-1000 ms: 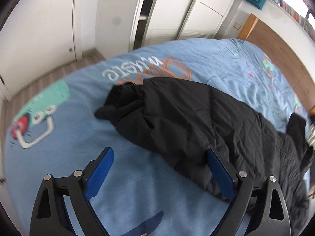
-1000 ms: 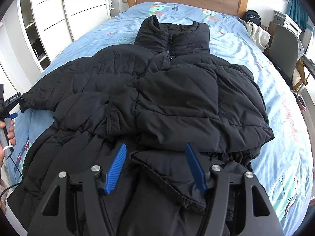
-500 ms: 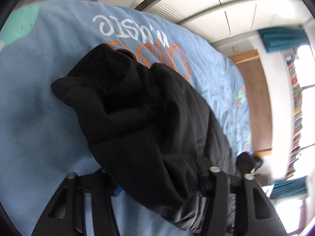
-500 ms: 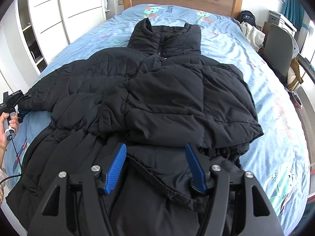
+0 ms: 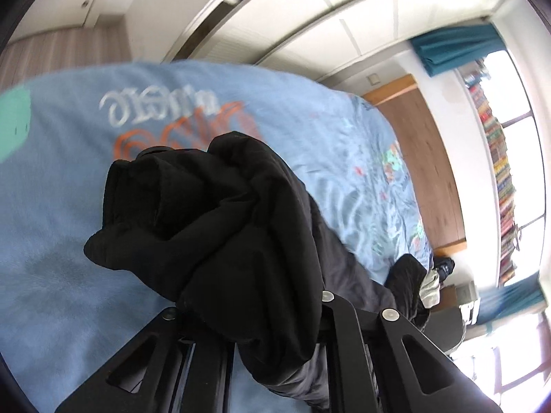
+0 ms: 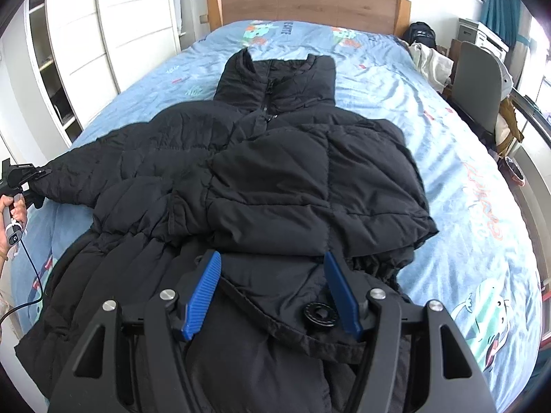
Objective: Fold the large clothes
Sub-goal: 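Grasp the other black sleeve cuff with the left gripper, then fold the held sleeve across the coat body with the left gripper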
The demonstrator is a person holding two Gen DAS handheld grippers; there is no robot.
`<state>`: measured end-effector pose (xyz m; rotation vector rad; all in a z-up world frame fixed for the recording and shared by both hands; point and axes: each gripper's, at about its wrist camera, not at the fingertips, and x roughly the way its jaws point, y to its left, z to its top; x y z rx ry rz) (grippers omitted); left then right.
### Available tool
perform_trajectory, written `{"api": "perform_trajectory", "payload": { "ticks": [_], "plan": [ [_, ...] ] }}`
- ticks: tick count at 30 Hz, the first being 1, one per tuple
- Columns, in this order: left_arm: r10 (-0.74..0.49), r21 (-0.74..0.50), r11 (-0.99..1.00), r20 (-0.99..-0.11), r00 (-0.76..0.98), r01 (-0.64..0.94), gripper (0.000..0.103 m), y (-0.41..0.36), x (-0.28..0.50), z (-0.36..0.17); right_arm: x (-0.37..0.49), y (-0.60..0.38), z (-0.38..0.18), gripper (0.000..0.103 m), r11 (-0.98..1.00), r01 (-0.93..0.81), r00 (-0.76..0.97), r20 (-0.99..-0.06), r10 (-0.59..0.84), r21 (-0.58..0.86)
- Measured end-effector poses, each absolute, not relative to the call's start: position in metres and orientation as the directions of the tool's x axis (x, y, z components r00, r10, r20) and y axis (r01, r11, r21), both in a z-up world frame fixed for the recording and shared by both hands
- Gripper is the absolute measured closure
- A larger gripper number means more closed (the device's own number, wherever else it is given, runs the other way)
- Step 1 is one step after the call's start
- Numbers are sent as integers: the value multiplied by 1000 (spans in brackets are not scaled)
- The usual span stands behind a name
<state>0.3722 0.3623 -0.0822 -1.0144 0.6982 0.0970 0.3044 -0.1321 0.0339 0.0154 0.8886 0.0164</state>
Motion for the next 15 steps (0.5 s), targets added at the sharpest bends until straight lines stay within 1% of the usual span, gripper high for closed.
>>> {"api": "perform_trajectory", "payload": {
  "ticks": [3,6,10,15],
  "plan": [
    [-212,-709,610,-577,789,-355,93,345,373,-47,295,-143,43,42,999,8,649,-760,20,33],
    [-220,-686,664,-561,798,-299,93,321,373,-11,283,-157,51,42,999,34,667,-745,6,39],
    [-267,-654,732,-536,801,-193,93,275,377,34,266,-178,59,42,995,73,686,-728,-2,67],
    [-343,-601,797,-526,778,-55,93,198,384,73,242,-203,67,42,990,110,713,-701,-17,87]
  ]
}}
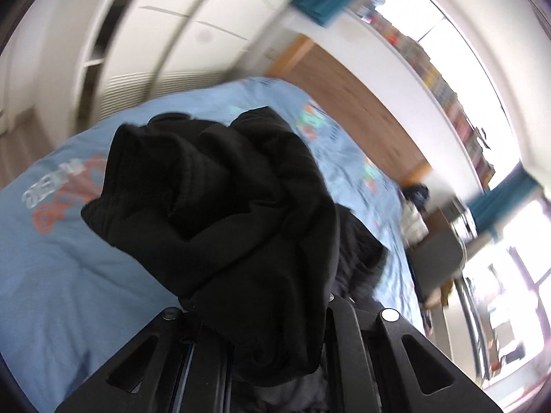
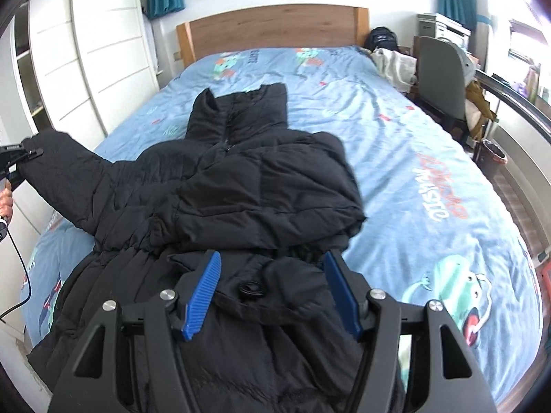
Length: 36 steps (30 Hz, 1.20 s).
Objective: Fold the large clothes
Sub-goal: 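Fold the held sleeve across the coat body with the left gripper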
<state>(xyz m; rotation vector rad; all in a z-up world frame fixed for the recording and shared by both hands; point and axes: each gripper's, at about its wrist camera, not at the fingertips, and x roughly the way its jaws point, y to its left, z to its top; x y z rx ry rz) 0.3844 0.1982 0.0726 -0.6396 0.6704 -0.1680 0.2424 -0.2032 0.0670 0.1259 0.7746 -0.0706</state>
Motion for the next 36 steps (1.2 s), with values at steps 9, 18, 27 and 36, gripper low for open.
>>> {"api": "perform_trajectory", "payload": {
  "ticks": [9,18,27,36],
  "plan": [
    [-438,-519,850,-602,668,89,94,71,394,64,208,-251,73,42,975,179,737,-674,-46,129],
    [-433,-431,892,-728,532,136,93,-20,384,1,191,-275,63,42,973,200,729,-681,-70,114],
    [-388,-362,920,-803,452,147,76,-50,378,-34,188,-283,48,42,971,202,710,-703,-53,131],
    [-503,-435,864,-759,414,254,45,-55,351,-15,197,-264,48,42,980,163,703,-710,-32,117]
  ]
}}
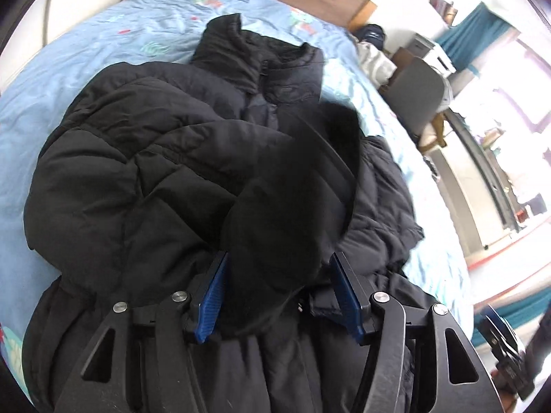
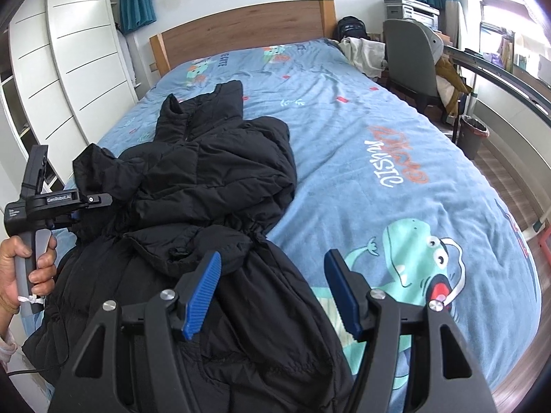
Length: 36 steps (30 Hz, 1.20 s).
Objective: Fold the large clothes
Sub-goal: 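Fold the held sleeve across the coat body with the left gripper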
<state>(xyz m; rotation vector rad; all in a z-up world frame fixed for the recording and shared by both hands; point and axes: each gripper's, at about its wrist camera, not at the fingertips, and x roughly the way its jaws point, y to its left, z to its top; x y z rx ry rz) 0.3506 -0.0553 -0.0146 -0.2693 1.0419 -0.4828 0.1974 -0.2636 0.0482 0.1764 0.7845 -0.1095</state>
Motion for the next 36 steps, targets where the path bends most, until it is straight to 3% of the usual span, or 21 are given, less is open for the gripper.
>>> {"api": "perform_trajectory", "payload": {
  "ticks": [6,12,20,24,36],
  "plan": [
    [-514,-425,857,-739,436,291,45,-38,340,-2,216,-234,53,42,990,96,703,-711,5,102],
    [-386,-290,921,-767,512,260,45,2,352,7,255,-178,63,42,994,-40,708,-699,101,103],
    [-460,-394,887,-706,539,242,45,53,365,21,311,-71,82,42,957,-276,703,-659,267,94],
    [-381,-302,925,-729,569,233,44,62,376,17,333,-26,74,42,927,-364,673,-663,329,91],
    [-261,-153,962,-765,588,228,44,37,410,-55,388,-53,-16,42,968,-249,595,-785,171,23]
  ]
}}
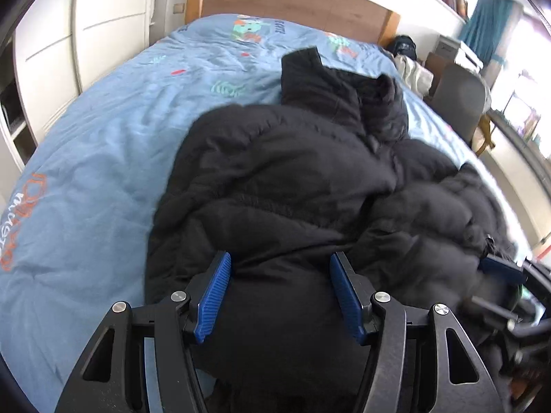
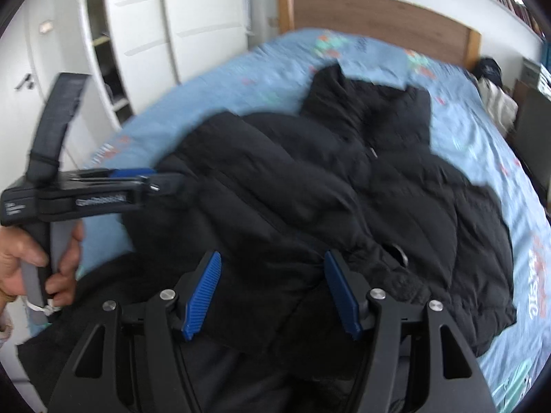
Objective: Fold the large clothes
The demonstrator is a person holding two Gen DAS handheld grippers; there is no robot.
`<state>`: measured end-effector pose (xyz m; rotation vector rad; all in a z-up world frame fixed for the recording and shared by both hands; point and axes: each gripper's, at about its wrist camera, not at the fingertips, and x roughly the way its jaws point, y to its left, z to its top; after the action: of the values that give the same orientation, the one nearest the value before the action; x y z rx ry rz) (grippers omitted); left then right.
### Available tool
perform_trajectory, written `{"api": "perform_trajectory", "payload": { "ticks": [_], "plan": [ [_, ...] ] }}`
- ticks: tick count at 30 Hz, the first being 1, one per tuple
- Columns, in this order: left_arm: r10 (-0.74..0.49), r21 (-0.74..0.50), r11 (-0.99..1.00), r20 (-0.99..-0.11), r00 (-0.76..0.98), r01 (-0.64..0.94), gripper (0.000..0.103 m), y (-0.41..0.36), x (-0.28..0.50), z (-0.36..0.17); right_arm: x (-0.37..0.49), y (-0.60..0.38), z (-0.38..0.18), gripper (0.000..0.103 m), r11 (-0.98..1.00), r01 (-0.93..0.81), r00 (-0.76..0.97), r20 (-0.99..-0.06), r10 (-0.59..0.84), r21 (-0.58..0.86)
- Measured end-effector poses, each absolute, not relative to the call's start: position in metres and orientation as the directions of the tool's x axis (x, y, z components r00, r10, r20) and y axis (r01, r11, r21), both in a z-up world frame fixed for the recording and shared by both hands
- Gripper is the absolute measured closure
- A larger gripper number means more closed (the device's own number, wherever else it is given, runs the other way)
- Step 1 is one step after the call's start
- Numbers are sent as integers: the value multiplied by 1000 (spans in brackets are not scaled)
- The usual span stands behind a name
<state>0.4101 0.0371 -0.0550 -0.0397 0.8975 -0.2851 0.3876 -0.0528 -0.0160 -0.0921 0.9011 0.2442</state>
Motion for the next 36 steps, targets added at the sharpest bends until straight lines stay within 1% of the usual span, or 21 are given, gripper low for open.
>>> {"api": "perform_trajectory", "payload": {
  "ticks": [2,3,4,6,9,16,20,24,27,36],
  "plan": [
    [-233,-101,965,-762,604,244,41,28,405,-63,392,-68,-33,42,972,-232,580,-799,158,23],
    [-219,-78,965,-762,609,250,37,24,403,-66,392,-74,-38,42,974,-227,578,-801,157,27],
    [-202,-56,967,-765,612,248,31,21,401,-69,392,-79,-42,42,974,-223,576,-802,160,34],
    [-172,-32,972,-771,613,232,23,20,402,-73,393,-83,-45,42,973,-226,574,-802,168,43],
    [-166,-42,975,-785,597,216,20,25,405,-76,393,-80,-46,42,971,-240,576,-802,158,20],
    [-109,9,983,-777,620,184,20,25,393,-63,388,-76,-34,42,972,-235,576,-809,122,-21],
    [-86,36,984,-764,640,175,20,23,382,-56,375,-71,-19,42,969,-247,595,-788,156,5],
    [-62,64,983,-770,635,174,20,18,375,-56,370,-71,-30,42,969,-249,567,-811,146,0],
    [-51,73,983,-774,632,169,20,16,370,-53,370,-81,-35,42,975,-221,550,-822,148,28],
    [-24,93,985,-766,642,148,20,10,338,-32,348,-95,-17,42,983,-183,566,-816,116,13]
  ]
}}
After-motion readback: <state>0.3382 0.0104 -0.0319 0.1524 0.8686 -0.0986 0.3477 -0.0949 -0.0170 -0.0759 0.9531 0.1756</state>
